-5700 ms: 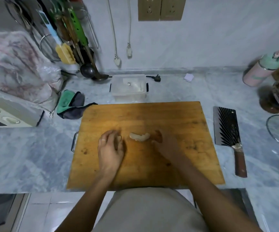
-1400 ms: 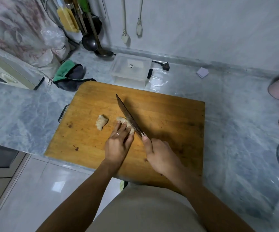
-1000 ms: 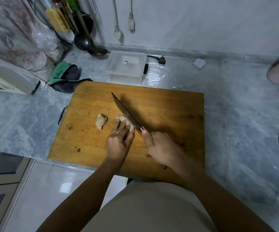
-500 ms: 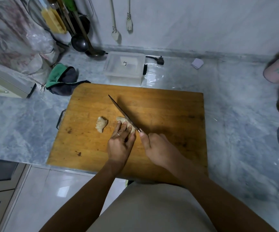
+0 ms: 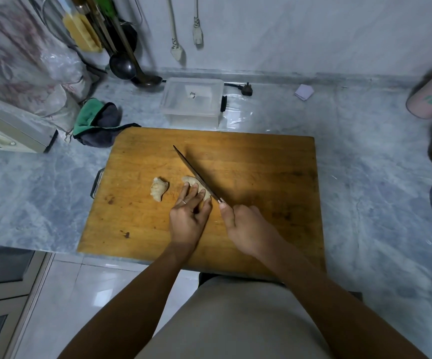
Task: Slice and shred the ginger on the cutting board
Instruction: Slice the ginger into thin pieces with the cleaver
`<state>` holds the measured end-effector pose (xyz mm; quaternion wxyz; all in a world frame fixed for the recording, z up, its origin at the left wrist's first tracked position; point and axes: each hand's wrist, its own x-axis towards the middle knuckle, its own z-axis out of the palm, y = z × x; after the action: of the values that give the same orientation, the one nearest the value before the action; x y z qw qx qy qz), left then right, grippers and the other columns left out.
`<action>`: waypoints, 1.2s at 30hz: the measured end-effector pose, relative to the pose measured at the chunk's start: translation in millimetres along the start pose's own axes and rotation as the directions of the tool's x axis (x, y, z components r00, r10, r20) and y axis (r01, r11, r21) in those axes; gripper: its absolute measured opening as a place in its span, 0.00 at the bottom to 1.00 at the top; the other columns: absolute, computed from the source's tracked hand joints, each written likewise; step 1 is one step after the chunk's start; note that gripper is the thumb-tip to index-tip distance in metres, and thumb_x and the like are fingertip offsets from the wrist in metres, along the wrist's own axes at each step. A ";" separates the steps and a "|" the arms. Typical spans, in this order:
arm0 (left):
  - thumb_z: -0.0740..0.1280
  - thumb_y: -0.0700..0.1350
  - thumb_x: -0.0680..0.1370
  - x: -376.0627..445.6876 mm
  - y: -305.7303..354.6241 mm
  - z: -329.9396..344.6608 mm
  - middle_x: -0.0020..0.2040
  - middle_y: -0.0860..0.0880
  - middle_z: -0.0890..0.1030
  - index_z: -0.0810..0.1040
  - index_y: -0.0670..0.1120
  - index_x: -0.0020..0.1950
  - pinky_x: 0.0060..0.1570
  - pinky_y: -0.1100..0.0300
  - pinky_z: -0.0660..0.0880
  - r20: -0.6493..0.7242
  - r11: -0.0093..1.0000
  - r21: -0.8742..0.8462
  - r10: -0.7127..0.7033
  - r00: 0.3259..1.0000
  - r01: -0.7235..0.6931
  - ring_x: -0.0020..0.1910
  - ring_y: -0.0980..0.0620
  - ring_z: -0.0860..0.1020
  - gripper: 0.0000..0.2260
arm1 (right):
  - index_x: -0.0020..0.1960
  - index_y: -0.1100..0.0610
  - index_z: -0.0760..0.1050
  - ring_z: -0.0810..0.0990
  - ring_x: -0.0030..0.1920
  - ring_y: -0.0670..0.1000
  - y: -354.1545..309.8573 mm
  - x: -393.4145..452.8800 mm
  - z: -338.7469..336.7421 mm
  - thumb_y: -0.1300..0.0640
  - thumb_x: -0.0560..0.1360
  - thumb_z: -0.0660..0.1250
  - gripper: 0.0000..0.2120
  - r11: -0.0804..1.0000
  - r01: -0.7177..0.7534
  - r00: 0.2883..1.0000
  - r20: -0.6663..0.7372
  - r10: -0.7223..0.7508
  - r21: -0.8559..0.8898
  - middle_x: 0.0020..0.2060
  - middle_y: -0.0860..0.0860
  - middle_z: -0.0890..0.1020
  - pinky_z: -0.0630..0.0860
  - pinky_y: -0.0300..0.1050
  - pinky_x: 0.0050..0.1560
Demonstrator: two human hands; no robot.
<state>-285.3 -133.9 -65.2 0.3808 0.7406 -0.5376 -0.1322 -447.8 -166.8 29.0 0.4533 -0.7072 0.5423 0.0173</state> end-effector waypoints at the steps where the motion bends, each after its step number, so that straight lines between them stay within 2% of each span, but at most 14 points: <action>1: 0.75 0.41 0.74 -0.4 0.6 -1.0 0.63 0.40 0.79 0.83 0.39 0.59 0.69 0.74 0.59 0.000 1.000 -0.008 -0.004 1.000 0.004 0.71 0.47 0.69 0.14 | 0.45 0.53 0.70 0.77 0.54 0.57 -0.1 -0.9 0.7 0.37 0.84 0.44 0.25 1.000 -0.003 1.000 -0.001 0.003 0.000 0.52 0.58 0.77 0.72 0.50 0.53; 6: 0.74 0.40 0.75 -1.5 2.2 -3.5 0.63 0.41 0.80 0.83 0.39 0.59 0.69 0.72 0.61 -0.006 0.999 -0.024 -0.025 1.000 0.025 0.71 0.50 0.69 0.13 | 0.56 0.57 0.76 0.76 0.59 0.59 -7.6 -7.6 0.3 0.38 0.84 0.44 0.29 1.000 -0.002 1.000 -0.001 0.002 -0.010 0.57 0.59 0.76 0.68 0.48 0.52; 8: 0.74 0.40 0.75 -3.3 3.3 -2.6 0.63 0.42 0.80 0.83 0.40 0.58 0.70 0.65 0.66 -0.028 0.999 -0.032 -0.041 0.999 0.040 0.71 0.51 0.69 0.13 | 0.52 0.56 0.76 0.77 0.57 0.58 -3.9 -10.6 -0.4 0.38 0.84 0.44 0.29 1.000 -0.004 1.000 0.008 0.004 -0.018 0.55 0.59 0.77 0.69 0.48 0.50; 10: 0.74 0.39 0.75 -3.9 4.6 -1.2 0.63 0.42 0.80 0.84 0.41 0.57 0.69 0.57 0.69 -0.056 0.997 -0.052 -0.065 0.996 0.063 0.70 0.53 0.70 0.12 | 0.43 0.54 0.73 0.78 0.52 0.57 0.9 -9.9 -0.3 0.37 0.84 0.44 0.28 1.000 0.000 1.000 0.002 0.000 -0.011 0.50 0.58 0.79 0.72 0.49 0.50; 16: 0.74 0.40 0.75 -3.4 9.0 -7.3 0.63 0.44 0.80 0.84 0.41 0.58 0.70 0.57 0.69 -0.024 0.977 -0.139 -0.164 0.986 0.160 0.70 0.56 0.70 0.12 | 0.40 0.54 0.72 0.76 0.52 0.56 -10.8 3.1 -3.8 0.38 0.85 0.43 0.29 0.999 0.036 0.999 -0.041 -0.036 -0.006 0.46 0.58 0.80 0.69 0.48 0.49; 18: 0.74 0.39 0.75 -2.6 10.3 -10.7 0.64 0.44 0.80 0.84 0.42 0.58 0.70 0.62 0.68 -0.002 0.973 -0.145 -0.180 0.984 0.178 0.70 0.57 0.70 0.12 | 0.38 0.55 0.74 0.80 0.47 0.56 -9.5 2.9 -3.4 0.38 0.85 0.43 0.31 0.999 0.039 0.997 -0.067 -0.039 0.006 0.41 0.57 0.81 0.73 0.48 0.46; 21: 0.74 0.37 0.74 2.0 14.9 -14.9 0.64 0.44 0.80 0.84 0.42 0.57 0.64 0.77 0.62 0.019 0.959 -0.149 -0.241 0.970 0.241 0.69 0.56 0.72 0.12 | 0.34 0.55 0.75 0.81 0.37 0.52 1.5 -3.0 -6.2 0.39 0.85 0.43 0.34 0.999 0.028 0.995 -0.098 -0.024 0.039 0.32 0.53 0.79 0.74 0.45 0.39; 24: 0.73 0.37 0.74 4.4 20.0 -17.8 0.65 0.45 0.80 0.84 0.43 0.57 0.64 0.75 0.63 0.056 0.944 -0.142 -0.292 0.955 0.297 0.68 0.53 0.74 0.12 | 0.32 0.55 0.72 0.76 0.30 0.46 9.9 -9.6 -14.1 0.41 0.86 0.43 0.33 0.999 0.037 0.993 -0.113 -0.035 0.018 0.28 0.50 0.76 0.68 0.42 0.32; 27: 0.74 0.41 0.74 6.2 24.3 -18.3 0.61 0.47 0.82 0.84 0.43 0.55 0.56 0.81 0.63 0.033 0.942 -0.134 -0.305 0.952 0.307 0.63 0.53 0.77 0.10 | 0.32 0.56 0.73 0.76 0.30 0.50 17.5 -10.6 -19.5 0.40 0.85 0.43 0.34 0.998 0.059 0.988 -0.147 -0.056 0.015 0.28 0.51 0.76 0.70 0.43 0.33; 28: 0.75 0.43 0.74 8.2 26.0 -17.6 0.58 0.47 0.83 0.85 0.43 0.54 0.53 0.80 0.64 0.014 0.944 -0.130 -0.303 0.953 0.302 0.60 0.52 0.78 0.10 | 0.32 0.57 0.73 0.76 0.30 0.50 18.7 -12.1 -20.9 0.40 0.85 0.42 0.34 0.997 0.072 0.987 -0.148 -0.068 0.021 0.28 0.51 0.76 0.71 0.43 0.33; 30: 0.76 0.47 0.73 14.6 28.4 -13.8 0.53 0.46 0.83 0.84 0.43 0.52 0.52 0.69 0.71 -0.015 0.943 -0.110 -0.317 0.948 0.314 0.54 0.49 0.80 0.11 | 0.33 0.57 0.73 0.76 0.29 0.50 19.3 -16.5 -22.8 0.40 0.85 0.43 0.34 0.995 0.091 0.987 -0.136 -0.085 0.040 0.27 0.51 0.75 0.72 0.44 0.33; 32: 0.76 0.50 0.72 21.9 30.6 -9.6 0.50 0.45 0.82 0.82 0.45 0.50 0.52 0.61 0.74 -0.021 0.918 -0.093 -0.389 0.921 0.385 0.50 0.48 0.79 0.12 | 0.33 0.57 0.71 0.75 0.26 0.45 16.3 -22.3 -23.5 0.40 0.85 0.43 0.33 0.993 0.107 0.988 -0.121 -0.100 0.055 0.26 0.50 0.74 0.69 0.42 0.31; 34: 0.77 0.47 0.72 26.0 34.3 -6.5 0.45 0.47 0.82 0.80 0.44 0.48 0.50 0.60 0.74 -0.022 0.886 -0.131 -0.451 0.892 0.445 0.46 0.48 0.79 0.11 | 0.32 0.56 0.70 0.74 0.23 0.42 11.9 -26.6 -21.3 0.40 0.85 0.44 0.32 0.993 0.097 0.991 -0.103 -0.090 0.069 0.25 0.48 0.73 0.69 0.42 0.30; 36: 0.77 0.44 0.72 26.3 35.5 -5.5 0.40 0.48 0.81 0.80 0.44 0.46 0.50 0.59 0.75 0.000 0.847 -0.199 -0.502 0.865 0.492 0.43 0.49 0.80 0.09 | 0.34 0.57 0.72 0.79 0.28 0.46 9.8 -28.8 -16.9 0.39 0.85 0.45 0.32 0.994 0.081 0.993 -0.097 -0.074 0.077 0.28 0.50 0.76 0.76 0.47 0.30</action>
<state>-296.5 -159.9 -30.8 0.4172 0.8174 -0.3021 -0.2581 -475.2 -156.3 47.8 0.4558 -0.7089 0.5354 -0.0555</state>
